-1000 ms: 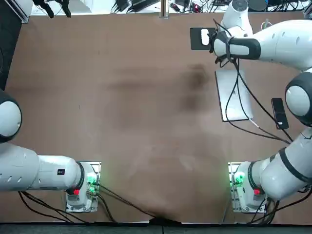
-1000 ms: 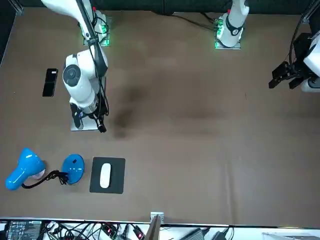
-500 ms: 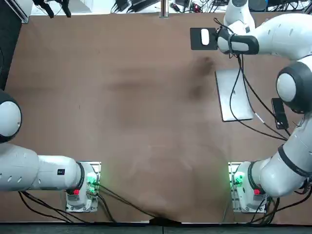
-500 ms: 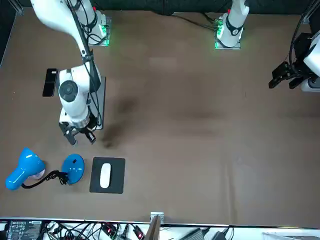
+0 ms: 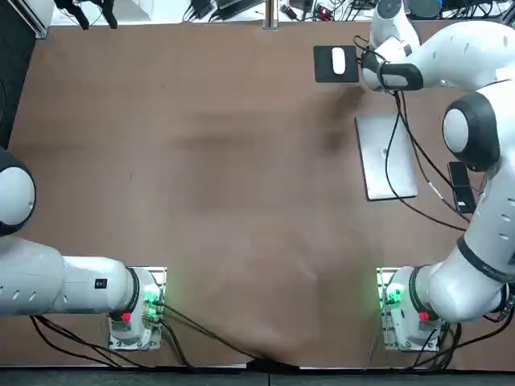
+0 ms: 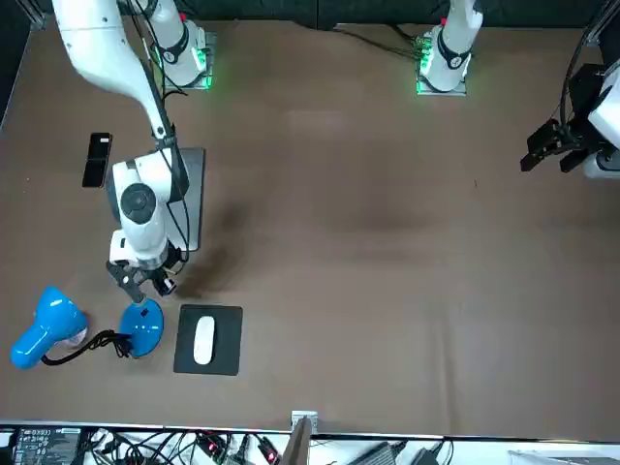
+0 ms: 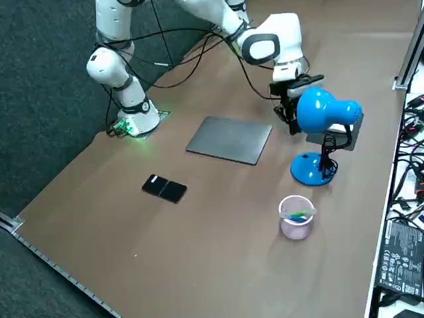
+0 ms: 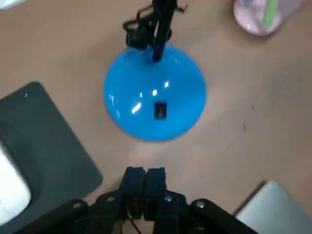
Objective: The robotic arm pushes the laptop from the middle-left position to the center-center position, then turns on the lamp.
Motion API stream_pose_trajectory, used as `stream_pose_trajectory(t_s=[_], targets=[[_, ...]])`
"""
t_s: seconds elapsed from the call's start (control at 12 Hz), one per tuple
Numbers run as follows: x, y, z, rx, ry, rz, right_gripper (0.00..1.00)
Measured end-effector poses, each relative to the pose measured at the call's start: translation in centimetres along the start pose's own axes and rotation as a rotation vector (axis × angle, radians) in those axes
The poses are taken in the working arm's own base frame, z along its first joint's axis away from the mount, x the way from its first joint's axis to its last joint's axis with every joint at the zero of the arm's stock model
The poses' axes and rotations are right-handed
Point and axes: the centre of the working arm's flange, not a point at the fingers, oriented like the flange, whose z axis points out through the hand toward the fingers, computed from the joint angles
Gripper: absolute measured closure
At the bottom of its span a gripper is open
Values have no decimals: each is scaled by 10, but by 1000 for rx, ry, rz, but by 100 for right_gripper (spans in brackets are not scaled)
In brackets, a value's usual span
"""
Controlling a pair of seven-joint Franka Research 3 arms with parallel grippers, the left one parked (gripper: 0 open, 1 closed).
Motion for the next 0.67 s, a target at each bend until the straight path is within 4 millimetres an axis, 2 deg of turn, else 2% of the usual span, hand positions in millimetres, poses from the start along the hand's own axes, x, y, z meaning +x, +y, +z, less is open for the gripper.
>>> stream_pose_trajectory(t_s=[0.33, 0.67], targets=[[15, 3, 23, 42, 39, -23, 99], [39, 25, 39, 40, 48, -28, 99]])
